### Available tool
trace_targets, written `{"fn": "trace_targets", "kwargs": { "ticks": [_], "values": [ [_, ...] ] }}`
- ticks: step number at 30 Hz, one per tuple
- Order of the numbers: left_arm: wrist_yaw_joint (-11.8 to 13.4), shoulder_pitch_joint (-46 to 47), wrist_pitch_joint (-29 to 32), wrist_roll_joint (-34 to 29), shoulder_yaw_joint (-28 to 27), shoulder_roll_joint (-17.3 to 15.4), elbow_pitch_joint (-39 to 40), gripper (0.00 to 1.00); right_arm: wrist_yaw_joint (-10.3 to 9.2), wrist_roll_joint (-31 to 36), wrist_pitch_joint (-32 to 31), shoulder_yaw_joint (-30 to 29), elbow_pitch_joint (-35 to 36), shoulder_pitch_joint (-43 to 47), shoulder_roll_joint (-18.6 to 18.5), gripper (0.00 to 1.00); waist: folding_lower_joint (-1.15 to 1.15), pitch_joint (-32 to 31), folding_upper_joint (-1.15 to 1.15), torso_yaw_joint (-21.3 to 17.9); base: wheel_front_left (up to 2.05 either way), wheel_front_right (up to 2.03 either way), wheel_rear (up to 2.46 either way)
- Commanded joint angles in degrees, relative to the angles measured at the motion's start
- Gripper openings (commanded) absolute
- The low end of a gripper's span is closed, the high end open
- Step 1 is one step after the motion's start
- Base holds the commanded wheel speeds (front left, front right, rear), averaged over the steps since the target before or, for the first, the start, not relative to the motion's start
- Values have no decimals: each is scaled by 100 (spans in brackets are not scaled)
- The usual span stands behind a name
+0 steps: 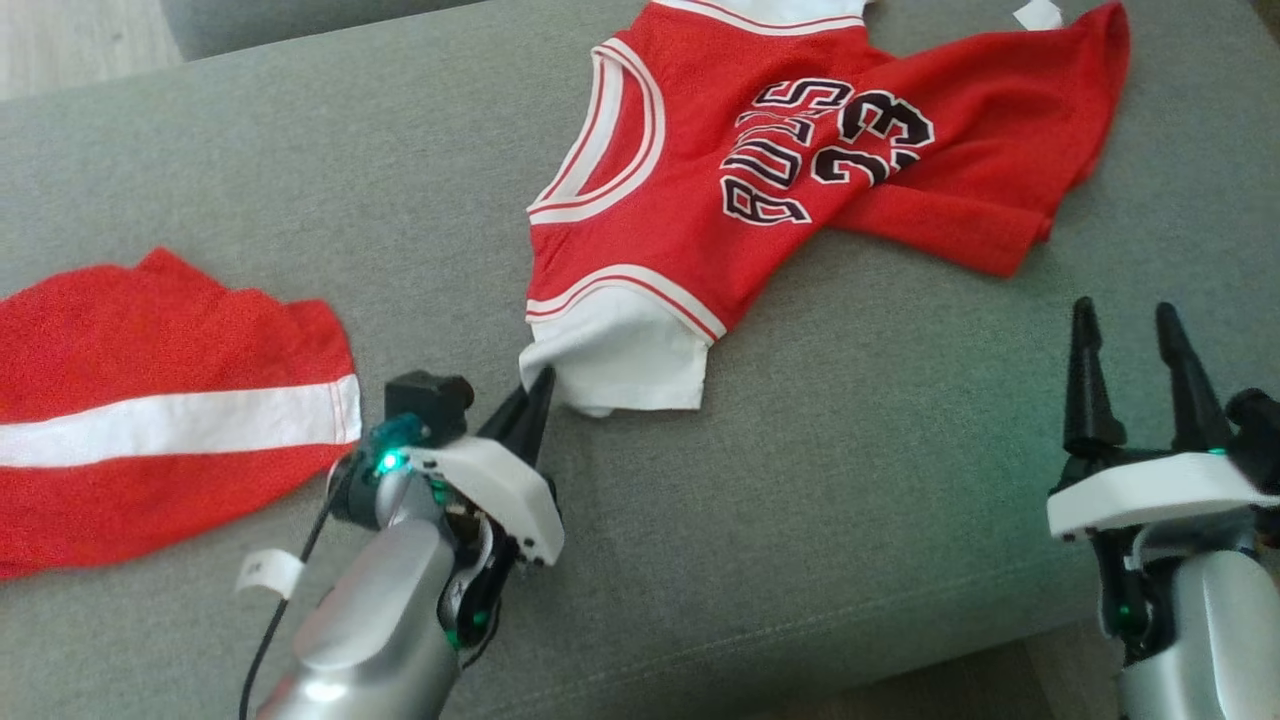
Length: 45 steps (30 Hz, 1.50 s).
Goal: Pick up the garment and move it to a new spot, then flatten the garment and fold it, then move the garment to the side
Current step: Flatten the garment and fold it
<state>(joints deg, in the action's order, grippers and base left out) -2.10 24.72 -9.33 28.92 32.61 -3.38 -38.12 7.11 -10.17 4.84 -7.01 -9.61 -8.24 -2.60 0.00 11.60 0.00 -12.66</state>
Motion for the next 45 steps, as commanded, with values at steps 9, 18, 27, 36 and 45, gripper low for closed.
{"fn": "trace_targets", "kwargs": {
  "ticks": [9,18,27,36,45],
  "values": [
    [64,366,-526,110,-542,-6,1061,0,37,-175,9,-256,-285,-397,-28,100,0,-21,0,213,0,0,0],
    [118,263,-564,-54,-616,17,1806,0,37,-1024,-270,-430,-1759,-1298,-28,100,0,162,0,378,0,0,0],
    [122,290,-565,-135,-557,24,1975,0,37,-926,-256,-639,-2832,-2023,-28,100,0,354,0,476,0,0,0],
    [133,420,-561,-182,-477,27,2104,0,37,-205,-169,-1021,-3541,-2697,-28,100,0,666,0,560,0,0,0],
    [151,555,-558,-148,-516,23,2140,0,37,263,-413,-1073,-3525,-2927,-28,0,0,790,0,579,0,0,0]
  ]
}}
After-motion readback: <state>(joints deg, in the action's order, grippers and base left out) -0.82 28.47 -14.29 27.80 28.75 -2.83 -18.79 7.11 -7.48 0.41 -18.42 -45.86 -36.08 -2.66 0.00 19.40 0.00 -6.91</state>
